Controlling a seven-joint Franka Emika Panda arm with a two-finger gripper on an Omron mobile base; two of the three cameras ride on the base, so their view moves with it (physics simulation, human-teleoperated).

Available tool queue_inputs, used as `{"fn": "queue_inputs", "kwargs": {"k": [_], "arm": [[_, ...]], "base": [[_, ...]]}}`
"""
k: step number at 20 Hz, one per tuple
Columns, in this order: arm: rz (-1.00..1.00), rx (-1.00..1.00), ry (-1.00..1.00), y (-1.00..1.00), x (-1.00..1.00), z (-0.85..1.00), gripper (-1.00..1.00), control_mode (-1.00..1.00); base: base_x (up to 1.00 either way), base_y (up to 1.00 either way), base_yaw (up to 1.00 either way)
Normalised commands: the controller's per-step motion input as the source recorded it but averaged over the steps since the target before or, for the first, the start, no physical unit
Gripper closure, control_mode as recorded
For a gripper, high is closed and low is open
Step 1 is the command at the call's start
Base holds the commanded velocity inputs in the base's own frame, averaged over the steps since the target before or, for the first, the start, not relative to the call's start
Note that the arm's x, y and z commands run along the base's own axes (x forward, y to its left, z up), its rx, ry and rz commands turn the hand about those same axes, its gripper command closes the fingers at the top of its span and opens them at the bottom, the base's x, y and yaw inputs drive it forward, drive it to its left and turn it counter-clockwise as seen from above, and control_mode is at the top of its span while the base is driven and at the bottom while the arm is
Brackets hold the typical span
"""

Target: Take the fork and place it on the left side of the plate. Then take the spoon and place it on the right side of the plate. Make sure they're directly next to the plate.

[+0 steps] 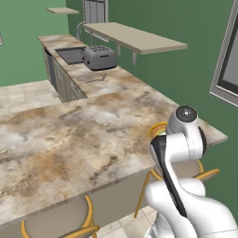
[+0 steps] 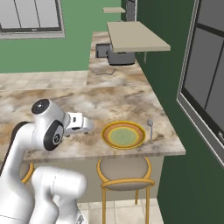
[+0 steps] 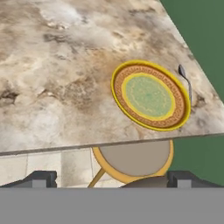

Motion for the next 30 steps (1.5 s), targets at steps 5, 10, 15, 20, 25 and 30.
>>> {"fn": "queue_inputs", "kwargs": {"k": [5, 10, 15, 20, 25, 30], "arm": [[0.00, 0.00, 0.00, 0.00, -0.07, -0.07, -1.00, 1.00], [0.00, 0.00, 0.00, 0.00, 0.00, 0.00, -1.00, 1.00], [0.00, 0.00, 0.00, 0.00, 0.00, 0.00, -1.00, 1.00], [0.00, 0.00, 0.00, 0.00, 0.00, 0.00, -1.00, 1.00], [0.00, 0.00, 0.00, 0.00, 0.00, 0.00, -1.00, 1.00], [0.00, 0.00, 0.00, 0.00, 0.00, 0.00, -1.00, 1.00]], "base": [[-0.14, 0.00, 0.01], [-0.68, -0.03, 0.11], [-0.93, -0.04, 0.18], [-0.95, 0.11, 0.18], [-0.76, 0.79, 0.17], [-0.39, 1.00, 0.09]]}}
